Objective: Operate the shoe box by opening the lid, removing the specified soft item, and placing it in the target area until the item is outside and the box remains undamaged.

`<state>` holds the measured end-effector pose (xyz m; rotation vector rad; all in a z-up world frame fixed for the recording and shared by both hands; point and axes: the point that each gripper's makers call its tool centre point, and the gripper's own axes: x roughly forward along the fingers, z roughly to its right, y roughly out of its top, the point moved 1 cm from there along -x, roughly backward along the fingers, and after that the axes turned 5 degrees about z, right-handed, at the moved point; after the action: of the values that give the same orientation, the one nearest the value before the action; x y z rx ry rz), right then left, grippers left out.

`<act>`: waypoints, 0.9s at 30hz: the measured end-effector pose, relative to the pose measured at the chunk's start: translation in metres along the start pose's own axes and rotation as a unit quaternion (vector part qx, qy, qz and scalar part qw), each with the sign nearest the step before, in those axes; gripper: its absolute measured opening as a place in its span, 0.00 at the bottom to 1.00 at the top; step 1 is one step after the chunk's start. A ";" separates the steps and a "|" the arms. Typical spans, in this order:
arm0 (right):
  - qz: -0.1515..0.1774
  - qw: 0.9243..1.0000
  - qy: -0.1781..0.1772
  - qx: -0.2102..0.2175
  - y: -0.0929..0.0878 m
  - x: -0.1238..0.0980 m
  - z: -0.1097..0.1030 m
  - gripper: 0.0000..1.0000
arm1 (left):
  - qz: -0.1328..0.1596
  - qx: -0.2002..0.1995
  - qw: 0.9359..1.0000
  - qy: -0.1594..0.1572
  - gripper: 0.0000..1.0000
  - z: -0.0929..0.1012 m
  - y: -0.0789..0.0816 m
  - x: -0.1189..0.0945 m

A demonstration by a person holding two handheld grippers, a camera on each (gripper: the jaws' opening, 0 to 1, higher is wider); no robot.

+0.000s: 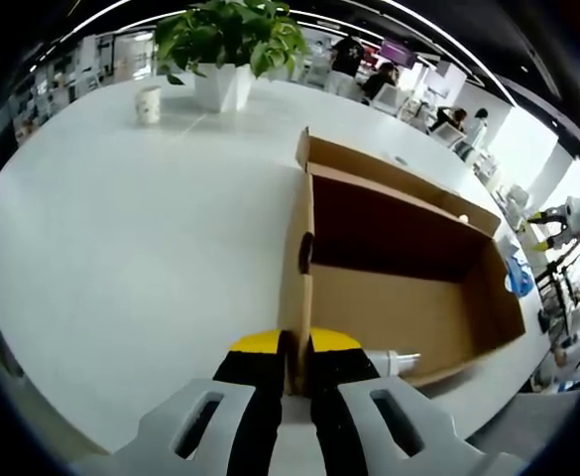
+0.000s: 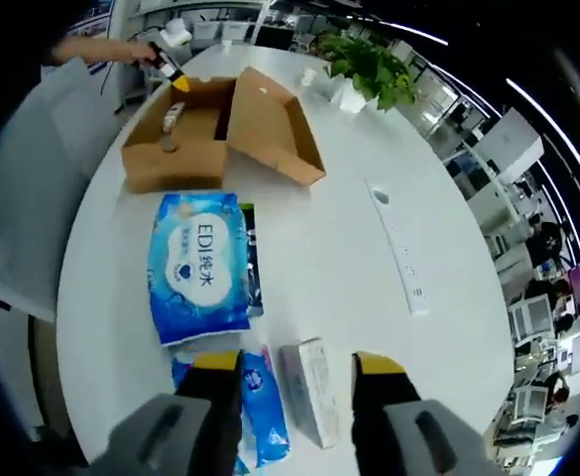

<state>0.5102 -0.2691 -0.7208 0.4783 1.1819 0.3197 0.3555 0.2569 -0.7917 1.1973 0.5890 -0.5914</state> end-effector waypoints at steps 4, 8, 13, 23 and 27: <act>0.027 0.999 -0.005 0.017 0.026 -0.004 -0.011 0.41 | 0.001 0.001 1.000 0.001 0.05 0.001 0.000 -0.001; 0.053 0.998 0.008 0.035 0.052 -0.003 -0.032 0.46 | 0.002 0.000 1.000 0.001 0.05 0.001 0.000 -0.001; 0.068 0.996 0.024 0.047 0.083 0.004 -0.056 0.47 | 0.004 0.000 1.000 0.001 0.05 0.001 0.000 -0.001; 0.129 0.987 0.076 0.063 0.154 0.025 -0.101 0.47 | 0.000 0.005 1.000 0.002 0.05 0.000 0.001 0.001; 0.142 0.983 0.103 0.053 0.177 0.041 -0.120 0.47 | 0.001 0.006 1.000 0.005 0.04 0.001 0.001 0.000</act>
<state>0.4138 -0.0756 -0.6983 0.7225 1.3372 0.5639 0.3560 0.2561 -0.7910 1.2124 0.5933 -0.5896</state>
